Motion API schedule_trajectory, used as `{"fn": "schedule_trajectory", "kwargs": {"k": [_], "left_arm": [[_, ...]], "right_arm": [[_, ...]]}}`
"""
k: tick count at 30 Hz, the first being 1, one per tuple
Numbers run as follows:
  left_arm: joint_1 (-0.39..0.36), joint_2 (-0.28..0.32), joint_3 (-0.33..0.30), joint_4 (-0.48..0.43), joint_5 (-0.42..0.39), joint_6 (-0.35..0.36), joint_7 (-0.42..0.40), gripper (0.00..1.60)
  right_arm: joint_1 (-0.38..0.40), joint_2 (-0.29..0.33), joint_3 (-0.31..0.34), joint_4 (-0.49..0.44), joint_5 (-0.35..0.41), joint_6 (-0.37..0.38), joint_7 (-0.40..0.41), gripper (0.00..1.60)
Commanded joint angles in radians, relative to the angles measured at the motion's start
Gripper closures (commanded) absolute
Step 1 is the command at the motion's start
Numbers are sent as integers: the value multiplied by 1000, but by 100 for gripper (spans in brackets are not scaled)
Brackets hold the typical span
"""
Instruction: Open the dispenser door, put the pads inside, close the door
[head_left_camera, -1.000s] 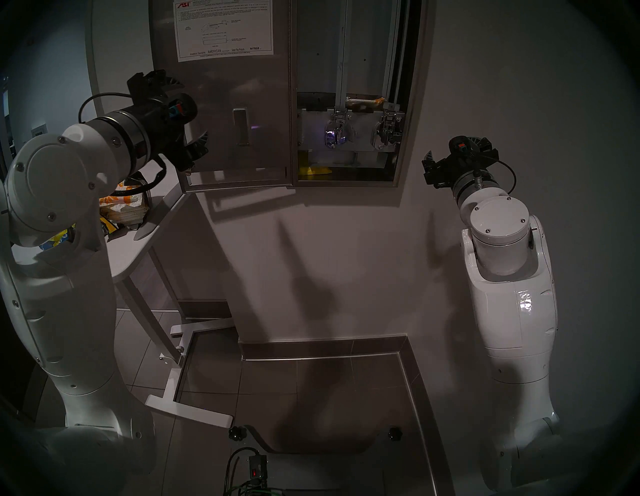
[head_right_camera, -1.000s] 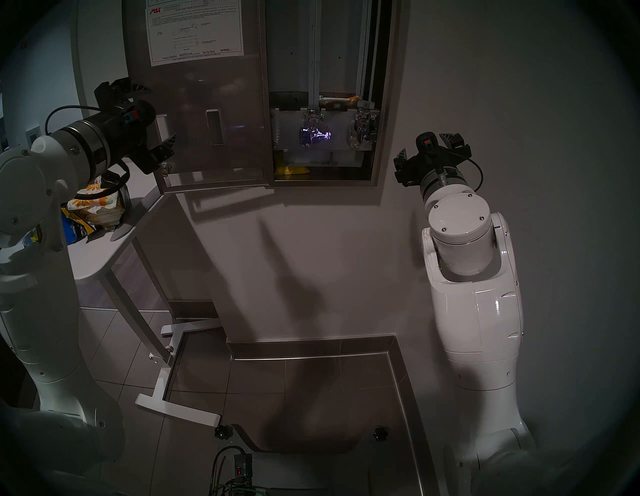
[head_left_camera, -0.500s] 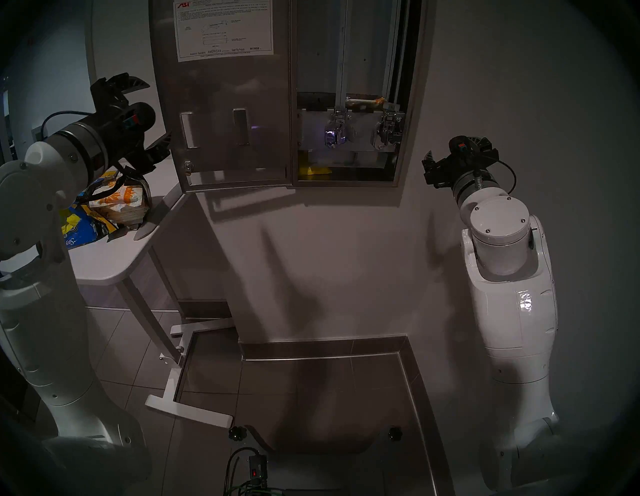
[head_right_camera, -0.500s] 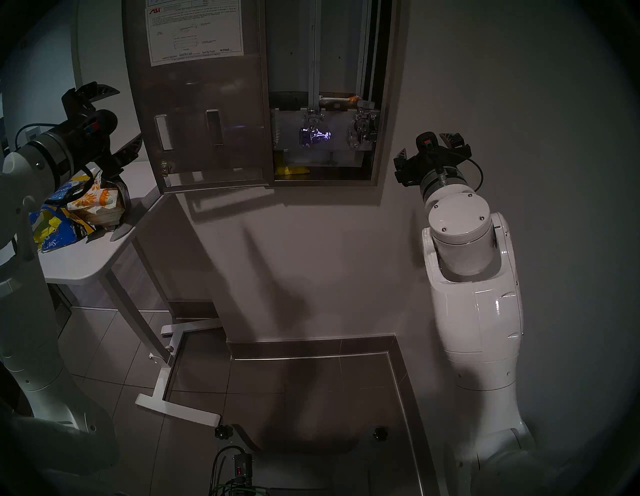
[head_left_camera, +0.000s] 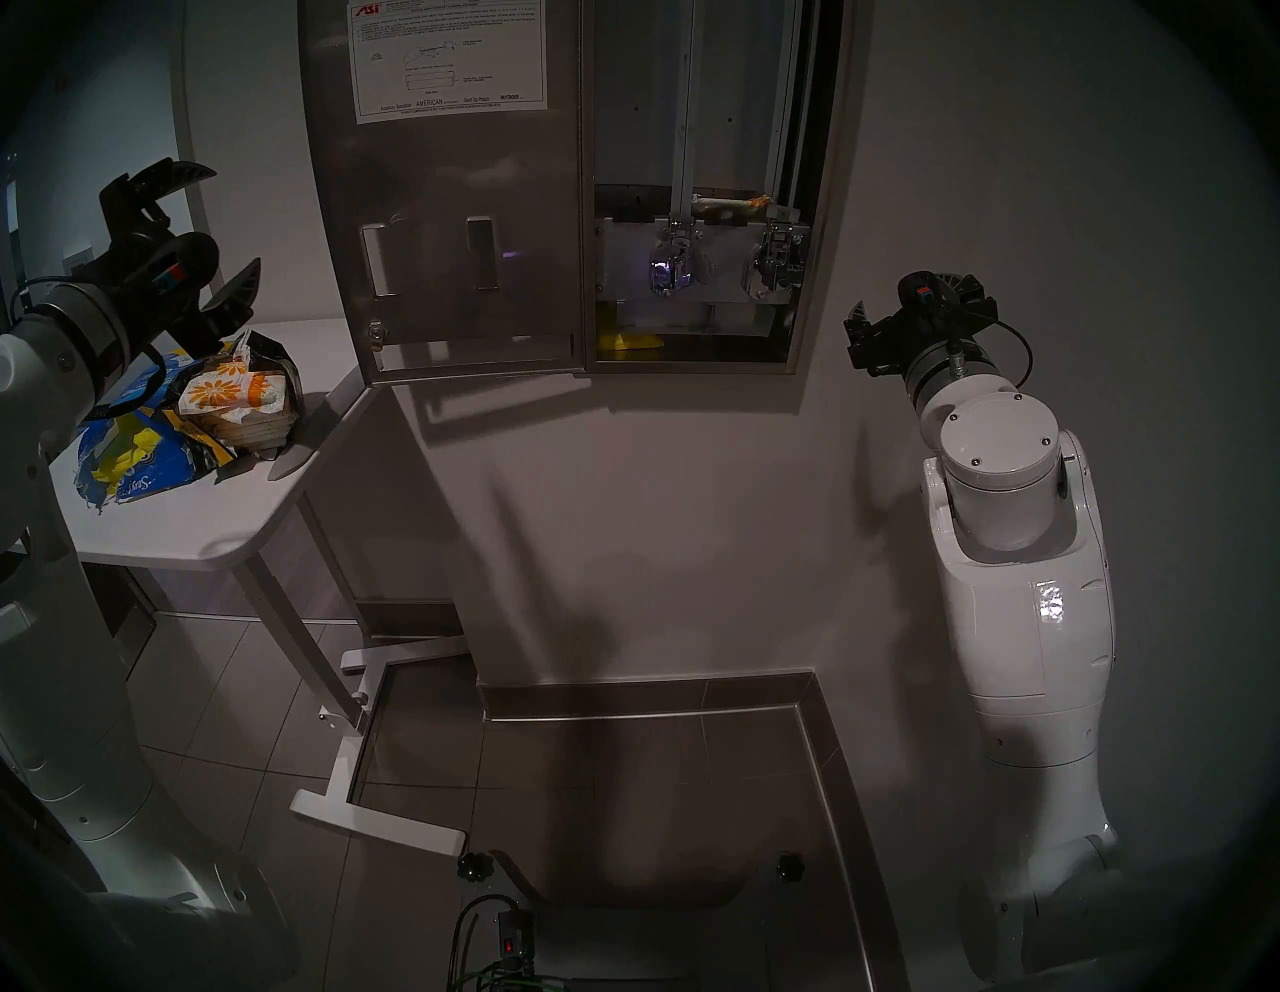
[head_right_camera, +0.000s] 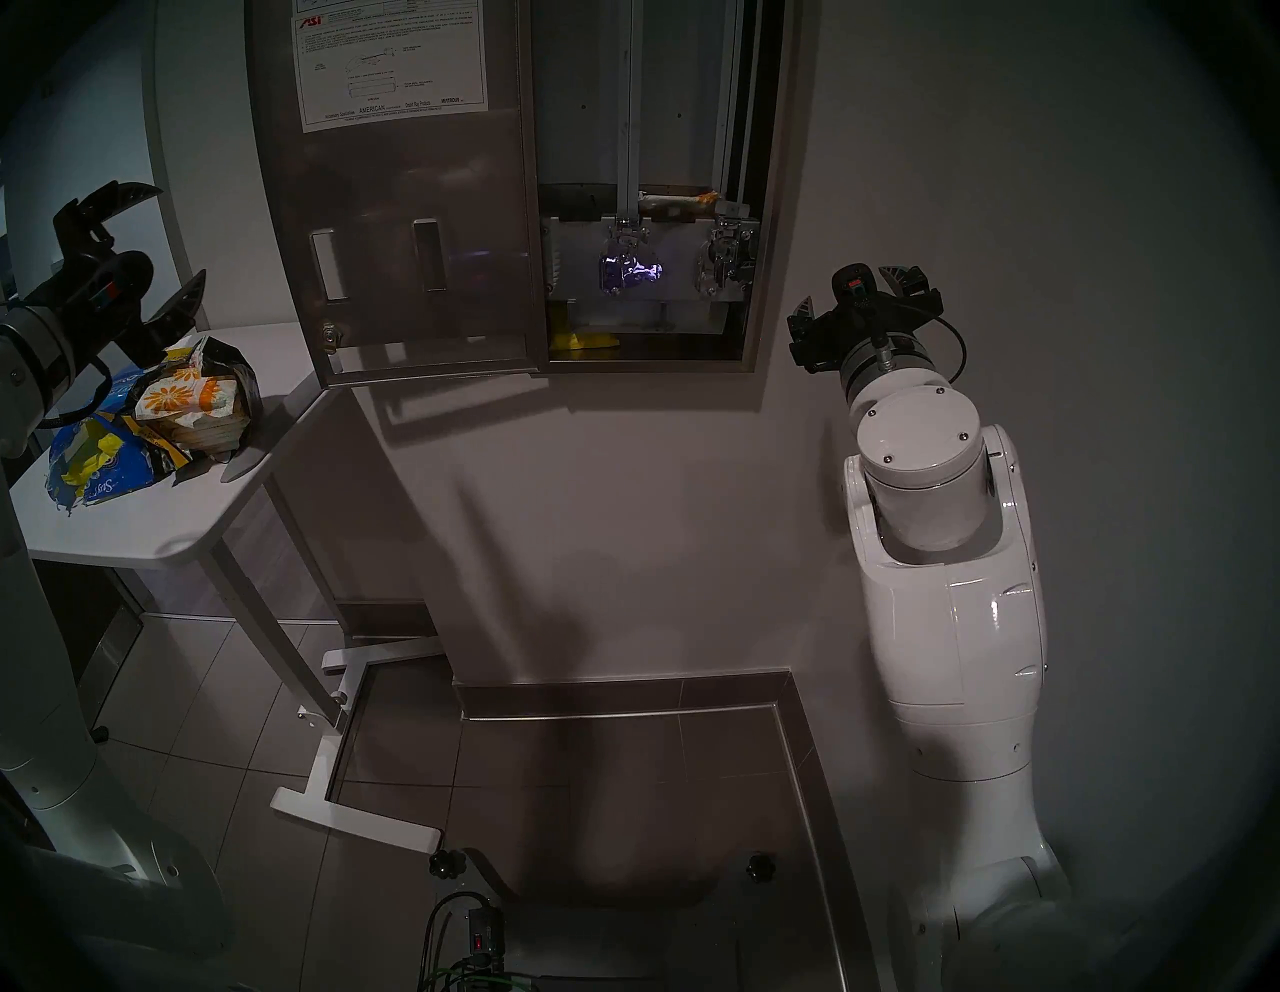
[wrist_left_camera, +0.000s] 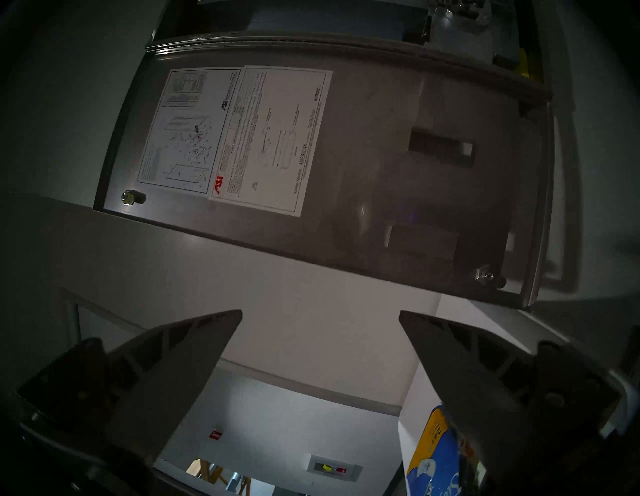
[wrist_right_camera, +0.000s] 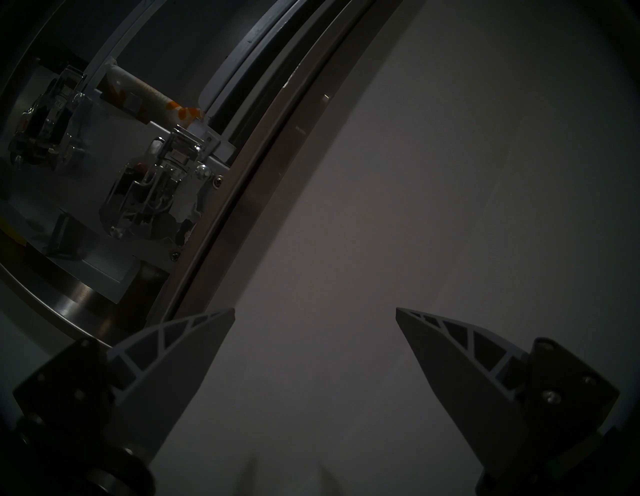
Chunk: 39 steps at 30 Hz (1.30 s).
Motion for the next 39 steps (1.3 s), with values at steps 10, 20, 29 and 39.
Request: {"fn": "schedule_trajectory", "kwargs": {"k": [10,20,29,39], "left_arm": [[-108,75,23,130,54,-20,66,0],[-176,135,88,256,125,-45,104,0],[-246,188,151,377,161,-54,135,0],[-318,219,229,466,175,-45,174,0]], "right_arm": [[27,0,2,-30,-2,-12,-7,0],[27,0,2,-30,-2,-12,-7,0],[27,0,2,-30,-2,-11,-6,0],[27,0,2,-30,-2,-11,-6,0]]}}
